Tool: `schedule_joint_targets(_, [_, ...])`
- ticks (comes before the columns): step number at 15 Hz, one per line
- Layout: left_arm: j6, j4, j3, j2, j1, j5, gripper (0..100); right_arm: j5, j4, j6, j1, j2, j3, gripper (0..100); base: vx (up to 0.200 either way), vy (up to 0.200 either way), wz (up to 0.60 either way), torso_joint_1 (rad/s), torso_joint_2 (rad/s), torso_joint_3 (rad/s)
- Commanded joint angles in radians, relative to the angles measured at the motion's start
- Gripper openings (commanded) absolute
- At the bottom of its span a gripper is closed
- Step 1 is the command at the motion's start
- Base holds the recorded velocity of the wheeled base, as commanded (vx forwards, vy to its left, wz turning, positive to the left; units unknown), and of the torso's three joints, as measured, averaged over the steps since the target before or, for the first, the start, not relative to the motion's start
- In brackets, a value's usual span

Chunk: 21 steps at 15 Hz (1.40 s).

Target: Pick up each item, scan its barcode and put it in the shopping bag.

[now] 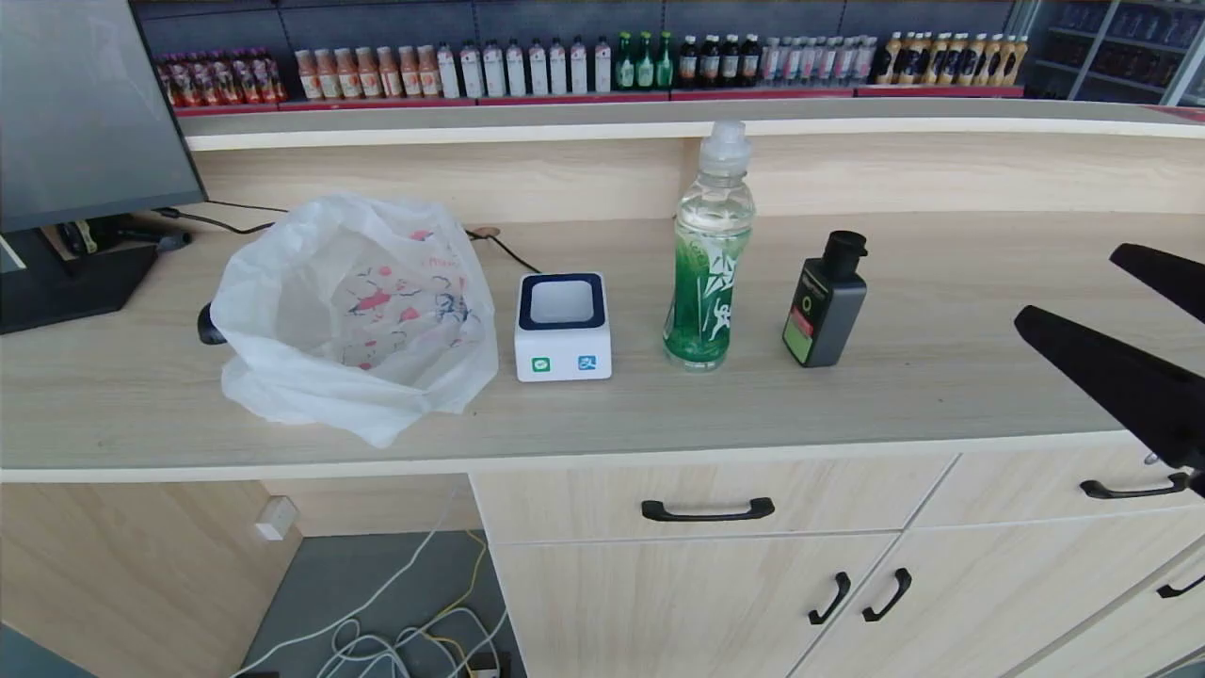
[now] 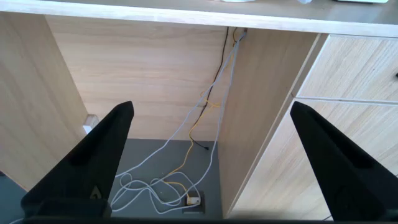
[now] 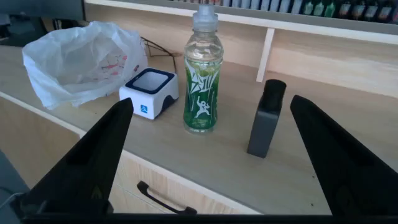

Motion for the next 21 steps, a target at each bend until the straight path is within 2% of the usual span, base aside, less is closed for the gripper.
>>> schedule_joint_targets(1, [0.0,0.0,0.0,0.0,-0.001,0.0,100,-0.12,0.0,-0.042,0.14,0.095,-0.031,100,0.0,0.0,0.0,0.0,0.0,0.0])
schedule_joint_targets(3, [0.0,0.0,0.0,0.0,-0.001,0.0,100,-0.244,-0.002,-0.042,0.251,0.162,-0.058,100,0.0,0.0,0.0,0.0,0.0,0.0])
schedule_joint_targets(5, [0.0,0.0,0.0,0.0,0.001,0.0,100,-0.351,-0.003,-0.041,0.307,0.259,-0.11,100,0.0,0.0,0.0,0.0,0.0,0.0])
schedule_joint_targets(10, [0.0,0.0,0.0,0.0,0.001,0.0,100,-0.383,-0.043,0.011,0.309,0.487,-0.25,100,0.0,0.0,0.0,0.0,0.0,0.0])
schedule_joint_targets(15, [0.0,0.0,0.0,0.0,-0.001,0.0,100,-0.52,-0.135,0.028,0.284,0.678,-0.393,100,0.0,0.0,0.0,0.0,0.0,0.0])
schedule_joint_targets(17, [0.0,0.0,0.0,0.0,-0.001,0.0,100,-0.557,-0.145,0.028,0.274,0.708,-0.409,100,0.0,0.0,0.0,0.0,0.0,0.0])
schedule_joint_targets(21, [0.0,0.0,0.0,0.0,-0.001,0.0,100,-0.558,-0.145,0.02,0.274,0.747,-0.448,100,0.0,0.0,0.0,0.0,0.0,0.0])
